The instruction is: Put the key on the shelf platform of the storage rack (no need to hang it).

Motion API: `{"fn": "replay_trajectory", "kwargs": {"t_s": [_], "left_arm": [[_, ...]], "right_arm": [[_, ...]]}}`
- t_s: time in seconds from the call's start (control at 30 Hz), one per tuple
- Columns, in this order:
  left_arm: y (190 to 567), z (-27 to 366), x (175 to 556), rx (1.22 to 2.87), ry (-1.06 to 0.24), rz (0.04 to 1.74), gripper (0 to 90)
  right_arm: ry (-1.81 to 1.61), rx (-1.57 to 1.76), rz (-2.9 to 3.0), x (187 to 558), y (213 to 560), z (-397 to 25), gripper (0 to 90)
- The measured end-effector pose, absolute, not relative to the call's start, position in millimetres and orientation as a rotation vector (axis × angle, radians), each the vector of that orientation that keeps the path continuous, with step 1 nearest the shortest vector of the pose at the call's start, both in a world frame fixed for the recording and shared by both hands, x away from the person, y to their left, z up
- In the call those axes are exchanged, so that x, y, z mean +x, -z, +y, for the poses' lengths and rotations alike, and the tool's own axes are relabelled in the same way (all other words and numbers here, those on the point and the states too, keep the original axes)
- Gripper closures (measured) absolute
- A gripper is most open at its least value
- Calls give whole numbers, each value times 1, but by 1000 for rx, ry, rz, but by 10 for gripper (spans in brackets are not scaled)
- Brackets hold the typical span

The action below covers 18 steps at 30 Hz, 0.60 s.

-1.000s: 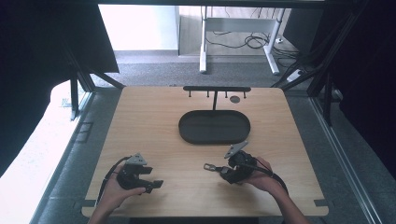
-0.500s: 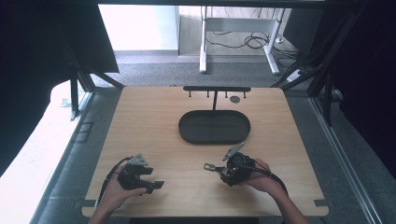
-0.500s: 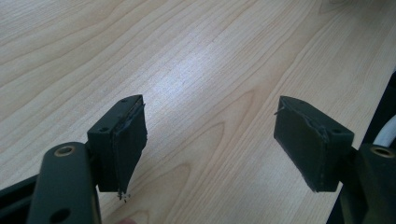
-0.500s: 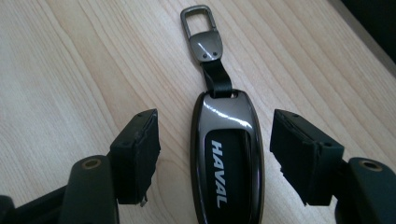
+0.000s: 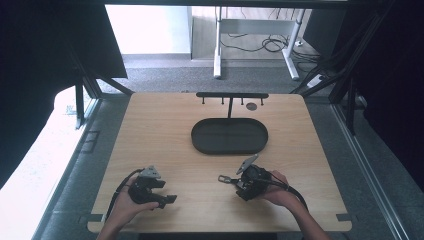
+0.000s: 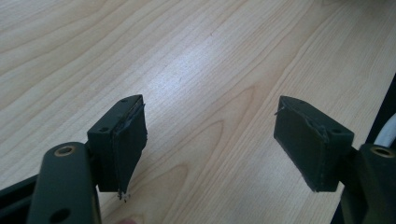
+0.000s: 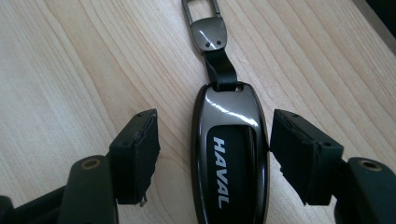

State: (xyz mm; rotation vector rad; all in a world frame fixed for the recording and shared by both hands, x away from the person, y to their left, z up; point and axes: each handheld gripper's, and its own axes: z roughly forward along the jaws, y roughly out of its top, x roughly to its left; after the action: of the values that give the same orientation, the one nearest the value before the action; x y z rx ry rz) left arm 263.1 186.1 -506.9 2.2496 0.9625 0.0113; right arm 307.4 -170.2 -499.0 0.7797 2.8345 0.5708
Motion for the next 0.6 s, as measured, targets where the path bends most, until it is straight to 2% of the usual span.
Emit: {"fn": "replay_trajectory", "kwargs": {"t_s": [0.6], "left_arm": [[510,182,263,2284,8,939,258]], "right_arm": [[-560,763,2831,309,503,-167,355]]}}
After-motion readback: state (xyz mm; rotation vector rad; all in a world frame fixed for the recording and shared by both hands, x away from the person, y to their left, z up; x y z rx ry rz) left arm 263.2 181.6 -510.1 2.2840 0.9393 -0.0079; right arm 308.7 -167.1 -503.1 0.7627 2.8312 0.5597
